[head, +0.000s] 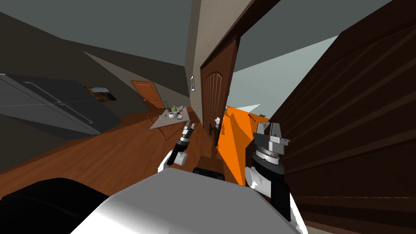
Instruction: Push the door open
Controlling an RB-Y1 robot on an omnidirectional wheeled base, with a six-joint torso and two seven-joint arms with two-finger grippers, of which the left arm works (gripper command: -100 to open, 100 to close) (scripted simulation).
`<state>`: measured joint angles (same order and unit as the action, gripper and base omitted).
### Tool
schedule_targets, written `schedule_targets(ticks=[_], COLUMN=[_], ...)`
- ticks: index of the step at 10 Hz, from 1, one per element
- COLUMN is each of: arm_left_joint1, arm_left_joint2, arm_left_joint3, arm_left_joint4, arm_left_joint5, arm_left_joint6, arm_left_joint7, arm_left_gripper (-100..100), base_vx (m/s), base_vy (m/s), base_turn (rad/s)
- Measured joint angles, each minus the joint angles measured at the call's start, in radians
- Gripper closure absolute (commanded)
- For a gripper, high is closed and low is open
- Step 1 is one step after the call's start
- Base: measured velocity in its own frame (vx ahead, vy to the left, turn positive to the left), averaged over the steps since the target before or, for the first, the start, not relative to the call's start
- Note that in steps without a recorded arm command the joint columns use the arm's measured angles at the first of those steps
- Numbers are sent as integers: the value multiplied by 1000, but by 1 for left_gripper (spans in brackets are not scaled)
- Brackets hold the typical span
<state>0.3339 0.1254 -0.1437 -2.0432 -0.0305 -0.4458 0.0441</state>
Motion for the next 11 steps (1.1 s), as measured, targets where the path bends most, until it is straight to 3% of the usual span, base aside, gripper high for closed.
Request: schedule_targets(ticks=[3,11], arm_left_joint1=[-38,-132], arm_left_joint2=[12,69], arm_left_joint3=[-41,-141], arm_left_joint4=[68,233], arm_left_joint5=[4,28], arm_left_joint6=[3,27], arm_left_joint7=[13,70], arm_left_gripper=[-100,-100], base_vx=[88,87], base_vy=[61,66], base_turn=[-109,-112])
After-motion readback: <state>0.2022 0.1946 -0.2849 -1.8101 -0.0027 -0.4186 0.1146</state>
